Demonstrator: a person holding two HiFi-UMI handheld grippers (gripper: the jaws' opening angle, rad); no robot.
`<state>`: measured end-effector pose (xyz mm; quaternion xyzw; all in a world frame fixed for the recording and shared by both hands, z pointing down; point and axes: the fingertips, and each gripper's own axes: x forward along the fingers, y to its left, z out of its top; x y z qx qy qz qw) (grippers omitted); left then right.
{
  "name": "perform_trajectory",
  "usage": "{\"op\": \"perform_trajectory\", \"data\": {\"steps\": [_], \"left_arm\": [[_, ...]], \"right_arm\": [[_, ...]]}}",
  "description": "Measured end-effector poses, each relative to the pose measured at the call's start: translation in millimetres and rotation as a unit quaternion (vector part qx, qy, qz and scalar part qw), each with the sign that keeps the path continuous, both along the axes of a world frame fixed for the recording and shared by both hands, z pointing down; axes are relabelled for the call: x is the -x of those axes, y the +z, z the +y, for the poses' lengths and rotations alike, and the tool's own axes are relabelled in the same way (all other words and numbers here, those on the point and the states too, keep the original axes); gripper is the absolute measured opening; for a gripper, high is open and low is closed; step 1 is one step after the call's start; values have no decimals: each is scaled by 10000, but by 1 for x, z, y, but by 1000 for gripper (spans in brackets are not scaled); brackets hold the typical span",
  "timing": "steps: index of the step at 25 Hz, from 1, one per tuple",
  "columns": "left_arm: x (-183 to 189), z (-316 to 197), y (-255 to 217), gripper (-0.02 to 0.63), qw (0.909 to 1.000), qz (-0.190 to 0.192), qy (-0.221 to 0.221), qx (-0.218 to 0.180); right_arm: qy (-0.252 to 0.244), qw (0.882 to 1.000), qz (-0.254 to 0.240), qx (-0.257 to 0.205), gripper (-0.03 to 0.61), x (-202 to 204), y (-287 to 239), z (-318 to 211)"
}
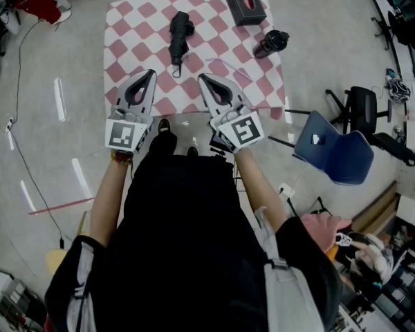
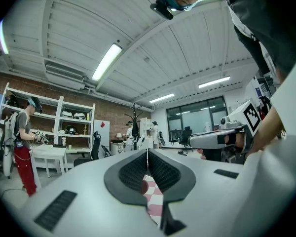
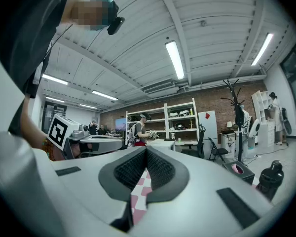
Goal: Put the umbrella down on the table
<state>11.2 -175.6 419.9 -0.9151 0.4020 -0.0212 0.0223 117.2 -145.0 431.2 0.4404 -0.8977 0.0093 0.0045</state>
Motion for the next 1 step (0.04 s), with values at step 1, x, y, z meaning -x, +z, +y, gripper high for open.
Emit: {"op": "perform_trajectory", "data": {"steps": [1], "left_arm": [[2,-2,2,17,10000,-2,-9,29]], "right_arm": [[-2,10000,8,10,15,1,1,-2]]}}
